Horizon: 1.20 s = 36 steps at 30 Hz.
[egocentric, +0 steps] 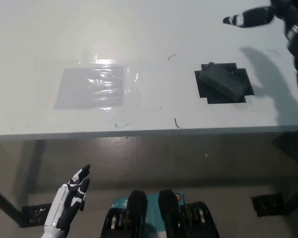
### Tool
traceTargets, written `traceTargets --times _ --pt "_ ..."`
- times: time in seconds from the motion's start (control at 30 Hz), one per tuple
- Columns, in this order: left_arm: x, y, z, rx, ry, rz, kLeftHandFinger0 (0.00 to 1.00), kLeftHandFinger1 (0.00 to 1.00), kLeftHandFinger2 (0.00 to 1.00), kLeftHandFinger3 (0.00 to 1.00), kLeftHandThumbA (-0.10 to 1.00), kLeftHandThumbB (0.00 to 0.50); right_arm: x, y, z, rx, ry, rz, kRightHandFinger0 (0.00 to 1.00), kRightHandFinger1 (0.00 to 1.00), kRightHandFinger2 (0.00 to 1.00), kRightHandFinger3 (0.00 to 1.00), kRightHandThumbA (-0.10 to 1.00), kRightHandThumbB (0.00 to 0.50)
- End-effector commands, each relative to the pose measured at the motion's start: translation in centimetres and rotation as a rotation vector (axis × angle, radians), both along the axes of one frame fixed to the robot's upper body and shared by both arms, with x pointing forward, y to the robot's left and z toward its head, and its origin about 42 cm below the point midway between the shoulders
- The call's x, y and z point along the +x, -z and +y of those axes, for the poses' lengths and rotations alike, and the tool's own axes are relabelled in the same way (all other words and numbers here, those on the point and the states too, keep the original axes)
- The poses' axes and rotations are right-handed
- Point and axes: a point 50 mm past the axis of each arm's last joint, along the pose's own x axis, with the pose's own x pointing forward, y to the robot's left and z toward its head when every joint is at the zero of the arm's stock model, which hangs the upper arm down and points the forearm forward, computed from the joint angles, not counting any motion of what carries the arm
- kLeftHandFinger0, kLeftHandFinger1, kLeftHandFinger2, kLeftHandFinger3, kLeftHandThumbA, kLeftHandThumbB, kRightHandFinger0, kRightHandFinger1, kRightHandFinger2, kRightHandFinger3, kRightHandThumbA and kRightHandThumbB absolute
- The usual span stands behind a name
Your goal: A whiteboard eraser is kept on the black marked spot on the table infront of the robot and the robot uses its right hand to swipe it back and forth on the table twice to clean it
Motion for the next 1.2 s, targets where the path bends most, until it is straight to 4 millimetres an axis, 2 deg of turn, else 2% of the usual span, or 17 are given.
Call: traceTargets --times 0.0,0.1,0.13,0.23,0.37,0.47,0.57,0.63,0.73,0.8,0.9,0.97,1.07,1.1,1.17 --pt "-0.8 -1.1 0.4 0.042 0.057 -0.152 1.00 1.00 1.00 1.00 0.84 0.440 5.3 -7.1 2.7 -0.263 0.238 0.244 1.00 1.00 1.00 1.00 1.00 0.460" --pt "-1.0 -0.9 0.4 0.041 0.054 -0.141 1.00 1.00 1.00 1.00 0.84 0.445 6.0 -5.3 3.0 -0.246 0.258 0.346 1.00 1.00 1.00 1.00 1.00 0.457" --pt "-1.1 -1.0 0.4 0.041 0.055 -0.142 1.00 1.00 1.00 1.00 0.83 0.441 6.2 -4.2 3.0 -0.201 0.257 0.341 1.00 1.00 1.00 1.00 1.00 0.456" --pt "-1.0 -1.0 0.5 0.039 0.058 -0.149 1.00 1.00 1.00 1.00 0.82 0.441 6.5 -2.6 3.1 -0.176 0.273 0.326 1.00 1.00 1.00 1.00 1.00 0.473" --pt "-1.2 -0.9 0.6 0.043 0.059 -0.155 1.00 1.00 1.00 1.00 0.83 0.434 6.8 -0.8 3.1 -0.186 0.312 0.395 1.00 1.00 1.00 1.00 1.00 0.486" --pt "-1.3 -0.8 0.7 0.044 0.056 -0.153 1.00 1.00 1.00 1.00 0.83 0.439 6.9 -0.1 2.9 -0.188 0.318 0.467 1.00 1.00 1.00 1.00 1.00 0.477" --pt "-1.5 -0.8 0.9 0.044 0.055 -0.151 1.00 1.00 1.00 1.00 0.82 0.431 7.1 0.6 2.8 -0.222 0.305 0.480 1.00 1.00 1.00 1.00 1.00 0.447" --pt "-1.4 -0.7 0.9 0.042 0.055 -0.151 1.00 1.00 1.00 1.00 0.81 0.425 7.1 0.8 2.7 -0.226 0.269 0.484 1.00 1.00 1.00 1.00 1.00 0.398" --pt "-1.5 -0.6 0.8 0.044 0.056 -0.148 1.00 1.00 1.00 1.00 0.81 0.422 7.2 1.5 2.8 -0.226 0.257 0.497 1.00 1.00 1.00 1.00 1.00 0.412" --pt "-1.6 -0.6 0.7 0.043 0.055 -0.145 1.00 1.00 1.00 1.00 0.80 0.419 7.1 1.9 3.1 -0.251 0.220 0.494 1.00 1.00 1.00 1.00 1.00 0.392" --pt "-1.7 -0.6 0.8 0.045 0.050 -0.140 1.00 1.00 1.00 1.00 0.80 0.424 7.0 2.3 3.7 -0.220 0.221 0.518 1.00 1.00 1.00 1.00 1.00 0.395" --pt "-1.7 -0.6 0.8 0.048 0.051 -0.145 1.00 1.00 1.00 1.00 0.79 0.418 7.0 2.8 3.8 -0.228 0.214 0.525 1.00 1.00 1.00 1.00 1.00 0.360" --pt "-1.7 -0.6 0.9 0.056 0.053 -0.147 1.00 1.00 1.00 1.00 0.80 0.416 6.9 3.6 3.5 -0.238 0.196 0.544 1.00 1.00 1.00 1.00 1.00 0.357" --pt "-1.7 -0.7 1.0 0.059 0.051 -0.145 1.00 1.00 1.00 1.00 0.80 0.418 6.9 4.1 3.4 -0.203 0.165 0.573 1.00 1.00 1.00 1.00 1.00 0.306" --pt "-1.7 -0.7 1.0 0.058 0.049 -0.143 1.00 1.00 1.00 1.00 0.81 0.423 6.9 5.0 3.1 -0.220 0.179 0.573 1.00 1.00 1.00 1.00 1.00 0.317"
